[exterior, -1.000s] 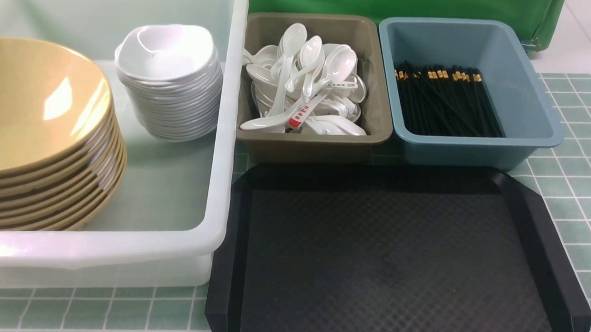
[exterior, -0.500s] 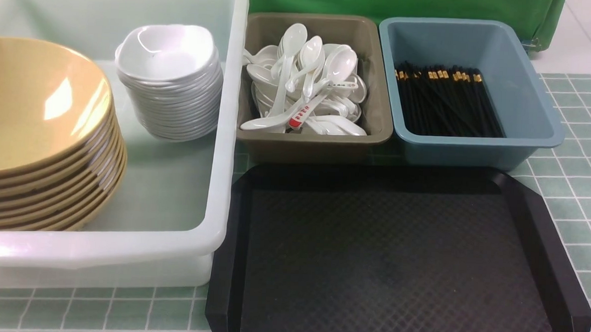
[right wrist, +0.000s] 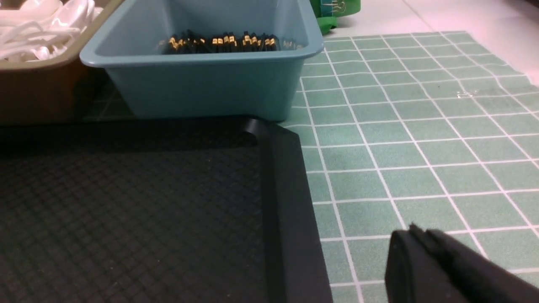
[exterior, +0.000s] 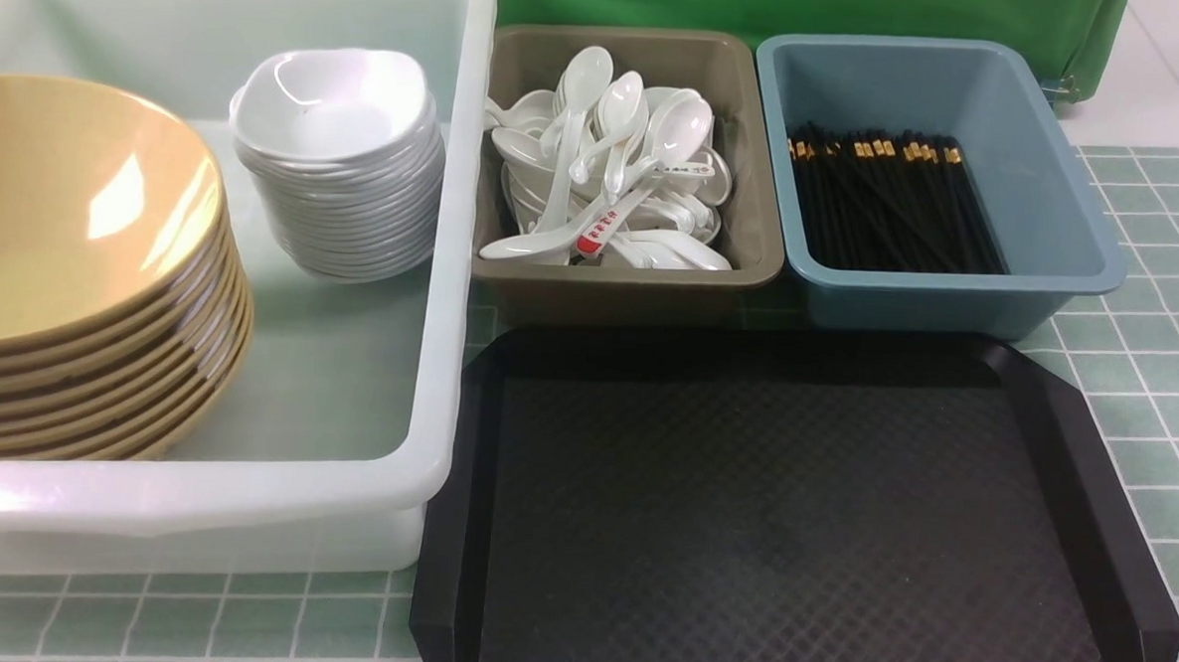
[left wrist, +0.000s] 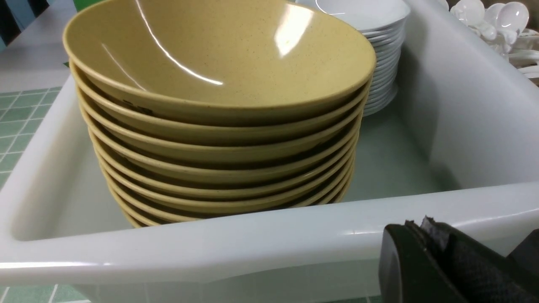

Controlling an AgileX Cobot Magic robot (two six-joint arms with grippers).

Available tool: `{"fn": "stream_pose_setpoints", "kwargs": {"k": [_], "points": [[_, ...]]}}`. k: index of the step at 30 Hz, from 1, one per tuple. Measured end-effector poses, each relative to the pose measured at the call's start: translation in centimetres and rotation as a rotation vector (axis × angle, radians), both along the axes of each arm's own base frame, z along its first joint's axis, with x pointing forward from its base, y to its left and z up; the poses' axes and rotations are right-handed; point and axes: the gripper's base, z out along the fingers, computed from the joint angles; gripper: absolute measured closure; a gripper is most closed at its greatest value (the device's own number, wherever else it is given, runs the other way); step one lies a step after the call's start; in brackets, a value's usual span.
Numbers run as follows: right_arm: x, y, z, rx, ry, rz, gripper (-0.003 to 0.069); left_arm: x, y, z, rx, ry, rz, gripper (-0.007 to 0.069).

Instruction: On blue table put chopsticks spoon bowls plates into blue grey white boxes.

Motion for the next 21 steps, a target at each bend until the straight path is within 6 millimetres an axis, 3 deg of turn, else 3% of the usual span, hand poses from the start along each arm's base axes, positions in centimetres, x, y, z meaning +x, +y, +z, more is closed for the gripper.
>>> {"fn": "stream_pose_setpoints", "kwargs": {"k": [14, 17, 21], "points": [[0.0, 0.0, 0.0, 0.001, 0.001, -0.001, 0.0591, 0.5, 0.1, -0.1, -0.024, -0.046, -0.004, 0.0637], [0.0, 0.0, 0.0, 0.001, 0.002, -0.001, 0.0589, 1.1, 0.1, -0.6, -0.052, -0.102, -0.015, 0.0637], [0.0, 0.0, 0.0, 0.001, 0.001, -0.001, 0.0583, 2.8, 0.5, -3.3, -0.09, -0.246, -0.012, 0.0637]]}}
